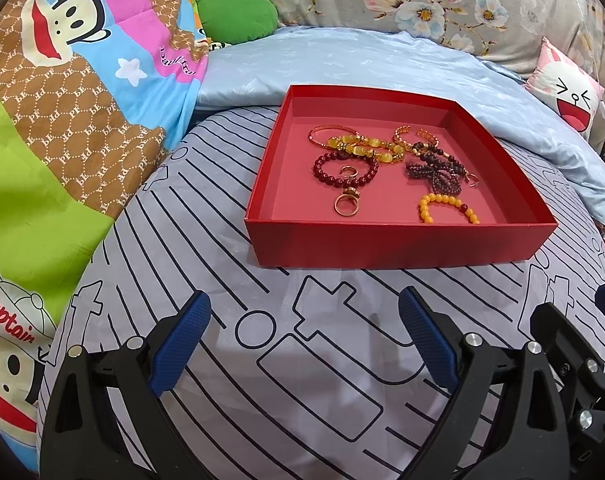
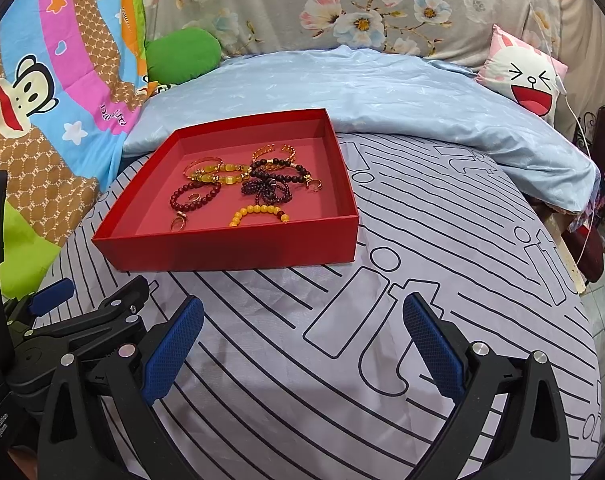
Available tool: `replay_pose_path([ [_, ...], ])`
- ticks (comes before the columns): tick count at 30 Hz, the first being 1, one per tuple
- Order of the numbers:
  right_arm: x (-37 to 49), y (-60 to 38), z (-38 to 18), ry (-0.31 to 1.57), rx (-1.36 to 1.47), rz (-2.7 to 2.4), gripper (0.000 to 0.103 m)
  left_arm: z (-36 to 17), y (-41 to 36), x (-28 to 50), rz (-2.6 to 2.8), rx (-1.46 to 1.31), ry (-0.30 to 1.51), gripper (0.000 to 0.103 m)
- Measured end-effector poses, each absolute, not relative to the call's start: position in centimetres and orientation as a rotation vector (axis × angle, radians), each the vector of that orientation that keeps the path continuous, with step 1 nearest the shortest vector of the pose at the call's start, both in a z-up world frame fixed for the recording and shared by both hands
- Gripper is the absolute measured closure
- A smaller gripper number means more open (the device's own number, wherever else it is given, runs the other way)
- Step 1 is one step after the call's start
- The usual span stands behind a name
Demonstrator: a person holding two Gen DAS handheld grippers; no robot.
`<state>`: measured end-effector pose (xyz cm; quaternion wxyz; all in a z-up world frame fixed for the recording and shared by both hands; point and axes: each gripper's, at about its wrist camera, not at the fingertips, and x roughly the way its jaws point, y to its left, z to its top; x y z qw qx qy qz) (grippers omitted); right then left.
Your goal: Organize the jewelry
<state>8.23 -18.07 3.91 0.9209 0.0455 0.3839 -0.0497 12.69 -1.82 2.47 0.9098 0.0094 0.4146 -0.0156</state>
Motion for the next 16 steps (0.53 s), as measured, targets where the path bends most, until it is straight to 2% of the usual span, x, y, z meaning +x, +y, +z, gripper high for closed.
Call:
replay_pose_path([
  [16, 8.04, -17.96, 4.29, 0.782, 0.090, -0.110, 0.007, 3.08, -2.12, 12.58, -0.020, 0.041, 0.839, 0.013],
])
